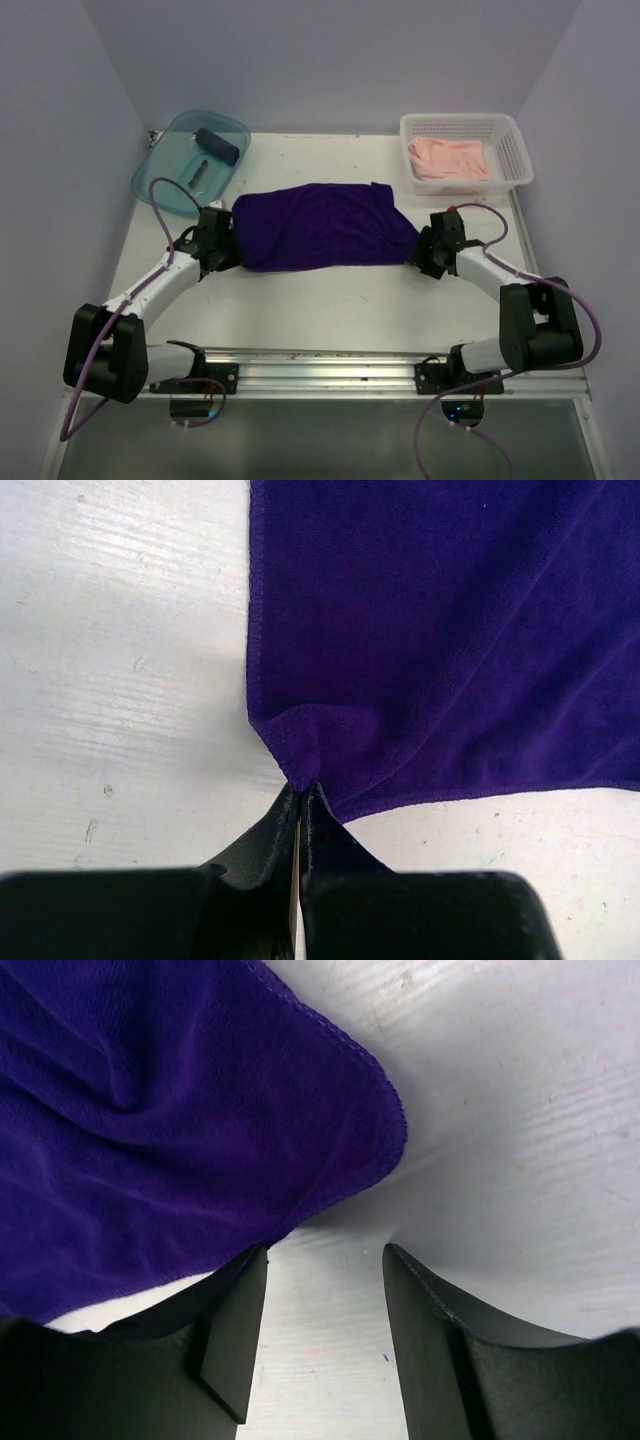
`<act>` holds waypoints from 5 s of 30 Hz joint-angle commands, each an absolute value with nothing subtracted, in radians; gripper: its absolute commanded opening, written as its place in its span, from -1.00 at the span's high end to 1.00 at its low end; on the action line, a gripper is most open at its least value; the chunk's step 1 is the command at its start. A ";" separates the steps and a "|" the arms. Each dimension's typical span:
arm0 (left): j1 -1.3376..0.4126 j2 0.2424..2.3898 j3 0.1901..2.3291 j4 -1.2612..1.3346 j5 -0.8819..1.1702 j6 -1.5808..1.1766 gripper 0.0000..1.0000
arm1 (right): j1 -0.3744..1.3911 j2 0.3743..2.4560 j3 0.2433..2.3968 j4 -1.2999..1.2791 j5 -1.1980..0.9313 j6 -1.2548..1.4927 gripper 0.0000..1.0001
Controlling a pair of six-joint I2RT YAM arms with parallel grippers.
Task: Roll the towels
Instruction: Flatten the towel, then fold the towel
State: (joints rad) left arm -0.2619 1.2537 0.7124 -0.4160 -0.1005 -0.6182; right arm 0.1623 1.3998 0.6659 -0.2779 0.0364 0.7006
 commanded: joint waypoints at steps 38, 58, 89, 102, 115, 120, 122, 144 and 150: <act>-0.238 1.066 1.446 -0.751 -0.187 -0.480 1.00 | 0.054 0.942 1.129 -0.503 0.048 0.612 1.00; -0.238 0.692 1.681 -0.893 -0.192 -0.399 1.00 | 0.072 0.557 1.537 -0.939 0.137 0.506 1.00; -0.104 1.603 1.288 -0.514 -0.063 -0.500 1.00 | 0.077 1.489 1.083 -0.319 0.150 0.588 1.00; -0.055 1.456 1.128 -0.558 -0.005 -0.468 1.00 | 0.078 1.297 0.922 -0.383 0.057 0.583 1.00; -0.055 1.342 0.808 -0.498 0.032 -0.520 1.00 | 0.081 1.069 0.628 -0.469 0.005 0.597 1.00; -0.055 1.336 0.810 -0.508 0.014 -0.538 1.00 | 0.080 1.040 0.572 -0.466 0.014 0.611 1.00; -0.055 1.338 0.807 -0.511 0.018 -0.543 1.00 | 0.081 1.022 0.557 -0.466 0.009 0.617 1.00; -0.055 1.218 0.758 -0.546 0.011 -0.597 1.00 | 0.081 0.902 0.509 -0.537 -0.020 0.629 1.00; -0.055 1.250 0.713 -0.515 0.011 -0.620 1.00 | 0.081 0.930 0.465 -0.520 -0.021 0.646 1.00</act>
